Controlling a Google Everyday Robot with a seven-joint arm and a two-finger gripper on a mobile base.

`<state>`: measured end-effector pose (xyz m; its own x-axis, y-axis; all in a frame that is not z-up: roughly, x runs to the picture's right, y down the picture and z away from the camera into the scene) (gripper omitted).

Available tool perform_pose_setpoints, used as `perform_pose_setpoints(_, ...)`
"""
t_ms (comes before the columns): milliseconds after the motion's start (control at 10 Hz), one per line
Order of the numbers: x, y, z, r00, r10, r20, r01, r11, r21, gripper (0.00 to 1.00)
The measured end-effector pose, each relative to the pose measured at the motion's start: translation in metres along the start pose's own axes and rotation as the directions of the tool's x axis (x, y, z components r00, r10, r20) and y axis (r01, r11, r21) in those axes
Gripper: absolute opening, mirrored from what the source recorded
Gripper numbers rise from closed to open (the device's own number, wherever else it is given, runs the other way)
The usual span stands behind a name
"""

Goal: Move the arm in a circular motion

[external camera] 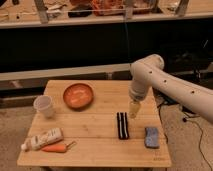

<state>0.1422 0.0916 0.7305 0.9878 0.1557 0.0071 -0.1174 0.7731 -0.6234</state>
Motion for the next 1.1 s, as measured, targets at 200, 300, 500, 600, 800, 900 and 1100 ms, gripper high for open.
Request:
perform_pose_setpoints(200,-0.003,0.003,0.002,1.0,-0.001,-0.002,0.001,1.0,-0.005,0.8)
perform_pose_setpoints(300,0.002,0.006,0.001,1.0,0.003,-0.006,-0.003,1.0,-0.006,0.8)
perform_pose_setpoints(500,0.005,0.011,0.002,1.0,-0.003,-0.01,0.003,1.0,-0.01,0.8)
perform_pose_setpoints(600,0.005,0.012,0.002,1.0,-0.005,-0.01,0.005,1.0,-0.011,0.8)
perform_pose_setpoints(800,0.008,0.018,0.002,1.0,-0.004,-0.015,0.003,1.0,-0.016,0.8)
perform_pose_setpoints(900,0.01,0.019,0.002,1.0,-0.001,-0.019,0.001,1.0,-0.016,0.8)
perform_pose_setpoints(1100,0.007,0.023,0.003,1.0,-0.01,-0.024,0.009,1.0,-0.019,0.8)
